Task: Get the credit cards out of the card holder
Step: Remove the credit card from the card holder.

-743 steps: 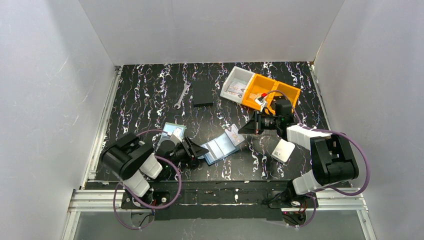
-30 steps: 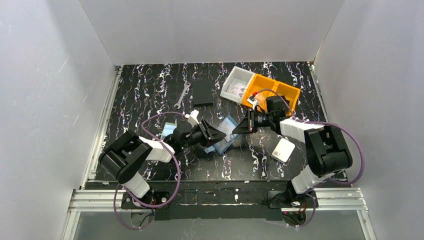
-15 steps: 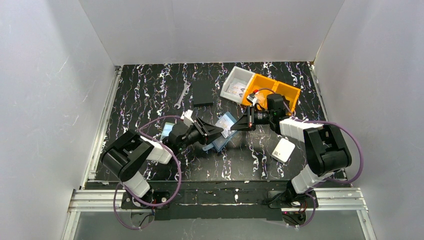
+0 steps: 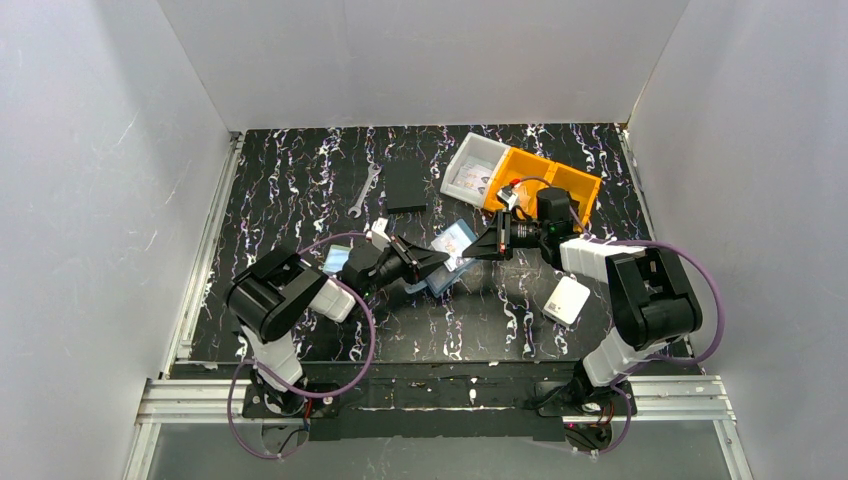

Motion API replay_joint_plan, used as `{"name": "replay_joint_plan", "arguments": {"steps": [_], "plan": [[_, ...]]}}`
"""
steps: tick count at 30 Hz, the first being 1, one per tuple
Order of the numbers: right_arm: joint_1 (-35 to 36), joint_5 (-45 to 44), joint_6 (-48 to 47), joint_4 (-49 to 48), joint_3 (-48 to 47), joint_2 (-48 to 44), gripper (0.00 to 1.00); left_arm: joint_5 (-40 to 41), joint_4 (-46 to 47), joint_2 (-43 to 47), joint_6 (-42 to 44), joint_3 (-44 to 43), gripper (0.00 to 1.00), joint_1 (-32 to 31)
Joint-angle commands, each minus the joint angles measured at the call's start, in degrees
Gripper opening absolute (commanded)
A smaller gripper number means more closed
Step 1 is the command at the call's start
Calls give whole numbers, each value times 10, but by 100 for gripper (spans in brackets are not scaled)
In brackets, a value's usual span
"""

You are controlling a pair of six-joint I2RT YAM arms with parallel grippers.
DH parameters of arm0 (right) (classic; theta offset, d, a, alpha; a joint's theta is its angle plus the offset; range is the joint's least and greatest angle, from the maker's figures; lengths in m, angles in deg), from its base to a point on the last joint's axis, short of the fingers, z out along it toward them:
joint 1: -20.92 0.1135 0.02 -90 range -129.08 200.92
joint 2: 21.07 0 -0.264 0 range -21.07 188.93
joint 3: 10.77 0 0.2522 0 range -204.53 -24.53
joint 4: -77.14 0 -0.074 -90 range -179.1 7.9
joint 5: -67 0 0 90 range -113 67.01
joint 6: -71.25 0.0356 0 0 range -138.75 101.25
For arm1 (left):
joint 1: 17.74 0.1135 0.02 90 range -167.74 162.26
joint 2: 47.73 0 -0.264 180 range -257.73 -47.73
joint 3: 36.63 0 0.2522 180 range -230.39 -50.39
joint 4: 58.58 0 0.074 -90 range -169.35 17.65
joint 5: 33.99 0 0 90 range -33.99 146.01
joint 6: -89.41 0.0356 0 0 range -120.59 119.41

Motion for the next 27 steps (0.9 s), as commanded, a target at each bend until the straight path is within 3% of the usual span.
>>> {"name": "replay_joint_plan", "arguments": {"steps": [1,14,27], "plan": [[-3,17,-1,-17,-5,7,1,-4,51,-20,-10,-15,0,6],[-34,3,-64,23,-7,69,1,-55,53,-45,13,16,0,35],[-45,-41,-186,135,-28,111,1,-87,56,-90,45,36,0,52]]}}
